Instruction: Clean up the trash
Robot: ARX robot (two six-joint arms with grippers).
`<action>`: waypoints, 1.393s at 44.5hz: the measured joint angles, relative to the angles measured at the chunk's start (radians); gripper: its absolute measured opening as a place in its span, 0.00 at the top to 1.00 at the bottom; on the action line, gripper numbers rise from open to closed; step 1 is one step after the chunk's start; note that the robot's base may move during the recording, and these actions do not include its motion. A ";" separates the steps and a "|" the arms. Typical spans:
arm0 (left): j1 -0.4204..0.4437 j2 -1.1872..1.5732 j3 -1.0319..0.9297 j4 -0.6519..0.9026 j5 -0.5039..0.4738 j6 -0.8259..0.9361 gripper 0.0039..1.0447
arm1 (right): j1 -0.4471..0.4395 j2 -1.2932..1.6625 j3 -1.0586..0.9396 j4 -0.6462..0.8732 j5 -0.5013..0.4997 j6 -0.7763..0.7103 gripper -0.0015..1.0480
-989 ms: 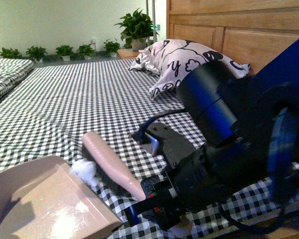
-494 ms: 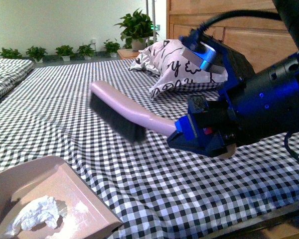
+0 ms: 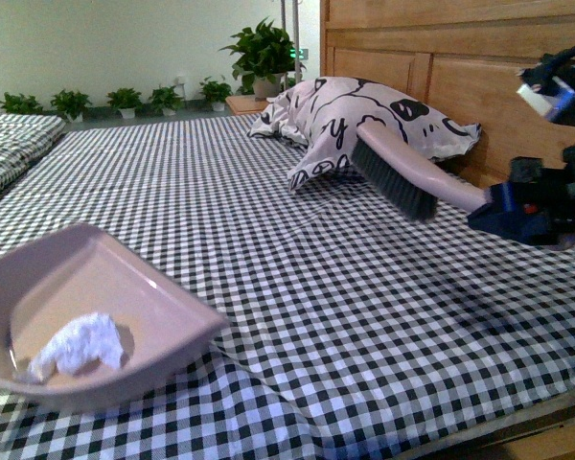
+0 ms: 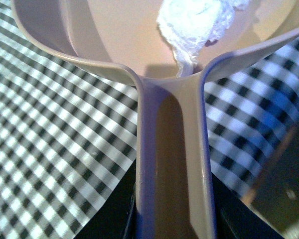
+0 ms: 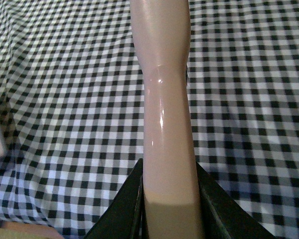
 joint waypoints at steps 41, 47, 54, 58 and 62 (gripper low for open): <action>-0.085 -0.702 -0.201 0.386 -0.516 -0.695 0.75 | -0.235 -0.856 -0.302 -0.060 -0.306 0.314 0.80; -0.097 -0.820 -0.230 0.325 -0.529 -0.708 0.75 | -0.269 -0.945 -0.315 -0.081 -0.341 0.348 0.80; -0.116 -0.972 -0.278 0.232 -0.544 -0.730 0.75 | -0.294 -1.020 -0.316 -0.100 -0.348 0.385 0.80; -0.128 -1.053 -0.307 0.174 -0.541 -0.748 0.75 | -0.294 -1.048 -0.316 -0.111 -0.330 0.401 0.80; -0.133 -1.089 -0.320 0.155 -0.534 -0.757 0.75 | -0.280 -1.052 -0.316 -0.145 -0.263 0.401 0.80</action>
